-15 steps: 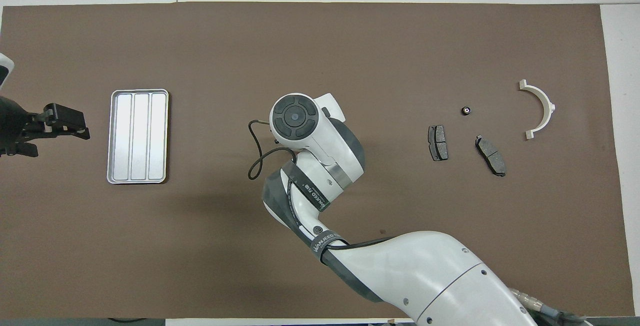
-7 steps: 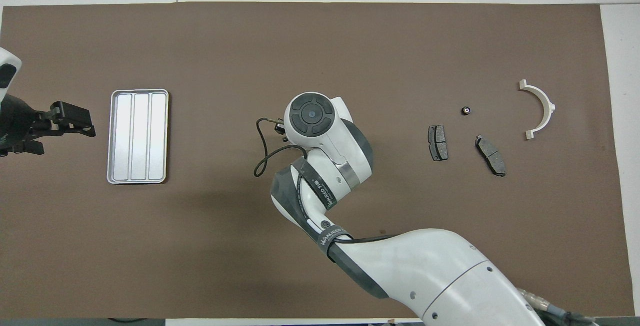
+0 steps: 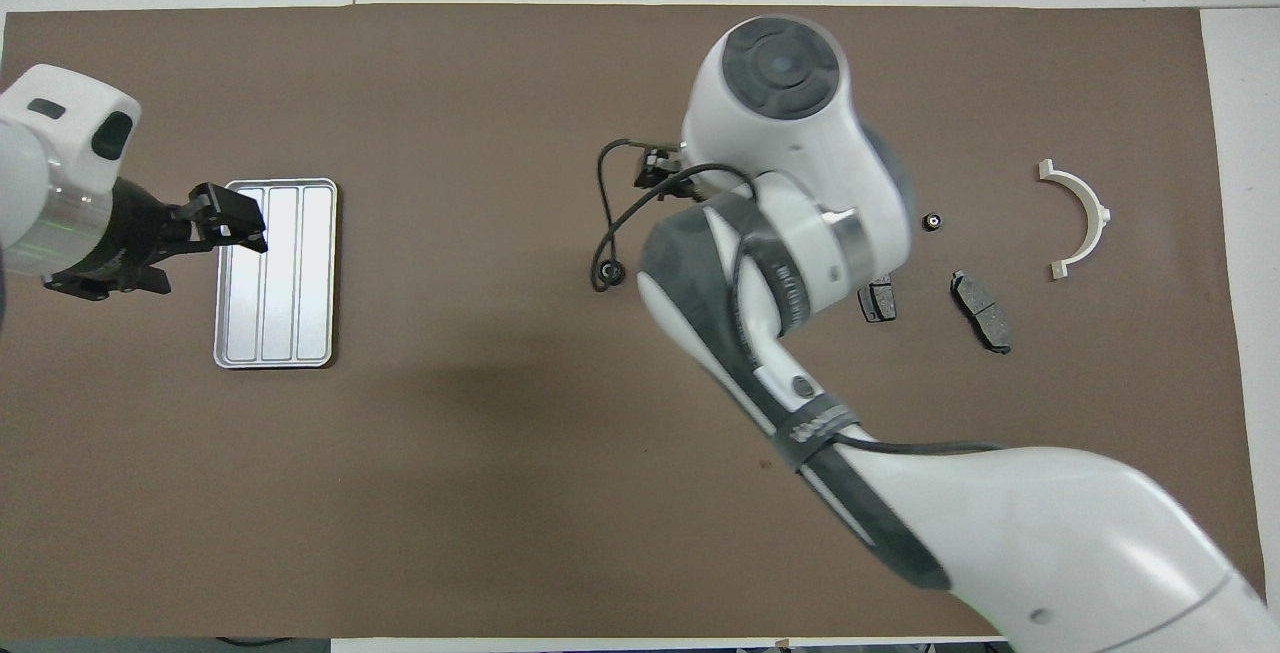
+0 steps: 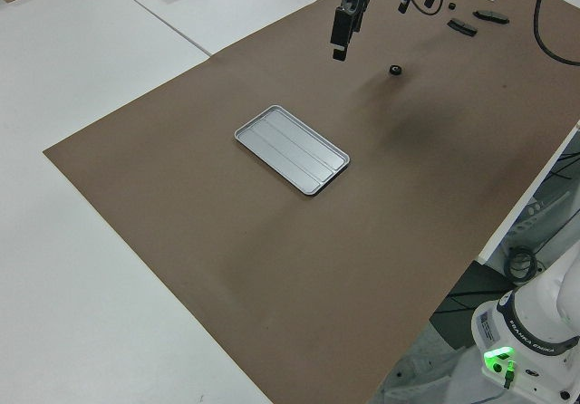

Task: Pick bearing gear from pile to tray
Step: 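Set the ring down with the right gripper while the left gripper approaches, then grasp the ring with the left gripper while the right gripper reaches back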

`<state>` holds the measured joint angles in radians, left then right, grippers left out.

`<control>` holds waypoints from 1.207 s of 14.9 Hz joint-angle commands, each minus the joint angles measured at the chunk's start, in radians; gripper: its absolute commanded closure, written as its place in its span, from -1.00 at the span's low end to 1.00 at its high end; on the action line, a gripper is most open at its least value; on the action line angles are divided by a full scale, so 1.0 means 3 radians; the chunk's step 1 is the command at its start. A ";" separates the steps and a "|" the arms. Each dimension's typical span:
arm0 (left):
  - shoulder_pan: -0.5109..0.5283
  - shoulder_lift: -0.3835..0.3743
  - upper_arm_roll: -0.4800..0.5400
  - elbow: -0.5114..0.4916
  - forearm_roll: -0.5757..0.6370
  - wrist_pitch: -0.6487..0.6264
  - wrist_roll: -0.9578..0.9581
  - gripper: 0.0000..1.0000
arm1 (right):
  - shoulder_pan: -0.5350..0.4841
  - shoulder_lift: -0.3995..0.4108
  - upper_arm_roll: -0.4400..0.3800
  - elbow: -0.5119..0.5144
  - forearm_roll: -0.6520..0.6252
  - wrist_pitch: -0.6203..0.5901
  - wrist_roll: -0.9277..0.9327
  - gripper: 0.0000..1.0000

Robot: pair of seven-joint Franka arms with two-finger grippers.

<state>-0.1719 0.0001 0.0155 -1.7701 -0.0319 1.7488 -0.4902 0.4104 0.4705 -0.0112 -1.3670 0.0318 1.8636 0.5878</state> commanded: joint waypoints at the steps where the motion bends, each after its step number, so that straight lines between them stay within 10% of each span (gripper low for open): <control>1: -0.0367 0.0346 0.0035 0.0275 -0.0047 0.0142 -0.0583 -1.00 | -0.0721 -0.0310 0.0058 -0.0091 0.0032 -0.0387 -0.1438 -1.00; 4: -0.0756 0.0786 0.0035 0.0638 -0.0114 0.0214 -0.1115 -1.00 | -0.1244 -0.0484 0.0058 -0.0340 0.0022 -0.0470 -0.2392 -1.00; 9: -0.1236 0.1952 0.0071 0.1625 -0.0114 0.0352 -0.1929 -1.00 | -0.1516 -0.0837 0.0058 -0.1435 0.0017 0.0531 -0.2788 -0.98; 18: -0.1513 0.1973 0.0061 0.0972 -0.0134 0.0874 -0.2068 -1.00 | -0.1460 -0.0551 0.0063 -0.1605 0.0017 0.1074 -0.2579 -0.91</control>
<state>-0.6050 0.6159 0.0141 -1.4312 -0.0597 2.0207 -1.0998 -0.0301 0.2951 0.0032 -1.8265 0.0328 2.1425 -0.2201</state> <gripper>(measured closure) 0.000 0.026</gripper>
